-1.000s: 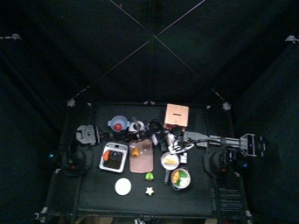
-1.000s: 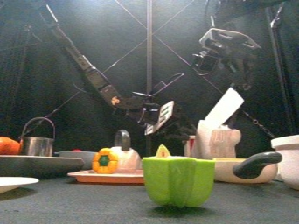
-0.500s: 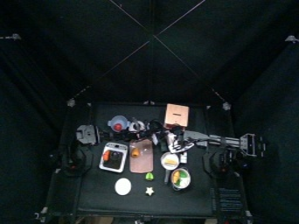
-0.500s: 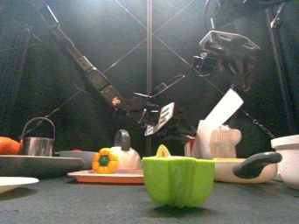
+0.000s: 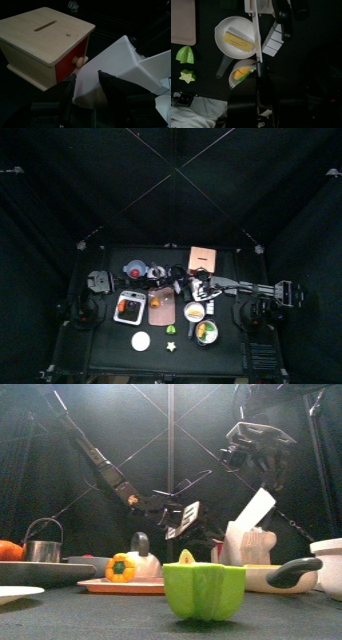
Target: Place cleaver in holder
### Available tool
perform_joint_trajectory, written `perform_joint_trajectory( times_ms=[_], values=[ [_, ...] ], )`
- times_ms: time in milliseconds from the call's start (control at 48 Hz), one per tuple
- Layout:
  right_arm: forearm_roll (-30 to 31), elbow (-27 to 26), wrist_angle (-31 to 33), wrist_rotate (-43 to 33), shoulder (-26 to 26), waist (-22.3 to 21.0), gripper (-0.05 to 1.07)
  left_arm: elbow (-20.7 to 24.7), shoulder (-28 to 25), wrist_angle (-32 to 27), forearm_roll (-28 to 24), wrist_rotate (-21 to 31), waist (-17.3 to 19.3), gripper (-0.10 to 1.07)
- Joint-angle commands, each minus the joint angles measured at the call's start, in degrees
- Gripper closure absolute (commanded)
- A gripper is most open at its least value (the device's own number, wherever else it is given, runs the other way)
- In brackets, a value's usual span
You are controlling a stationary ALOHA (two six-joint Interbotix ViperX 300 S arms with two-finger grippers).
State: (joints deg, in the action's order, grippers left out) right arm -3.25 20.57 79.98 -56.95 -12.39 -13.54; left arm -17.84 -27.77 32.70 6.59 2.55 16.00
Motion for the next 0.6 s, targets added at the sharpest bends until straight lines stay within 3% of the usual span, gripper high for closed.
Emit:
perform_joint_trajectory(
  times_ms=[0,208,583],
  values=[
    [0.8,-1.5,-0.4,0.2,-0.7,-0.6,0.57,1.1,1.2,0.2,-0.2,-0.2,-0.1,0.18],
    [2.5,-1.6,-2.1,0.1,-0.7,-1.0,0.49,1.1,1.2,0.2,-0.4,-0.2,-0.2,0.18],
    [7.0,-0.7,-8.9,-0.2,-0.7,-1.8,0.49,1.0,1.4,0.2,-0.4,-0.2,-0.2,0.18]
  ],
)
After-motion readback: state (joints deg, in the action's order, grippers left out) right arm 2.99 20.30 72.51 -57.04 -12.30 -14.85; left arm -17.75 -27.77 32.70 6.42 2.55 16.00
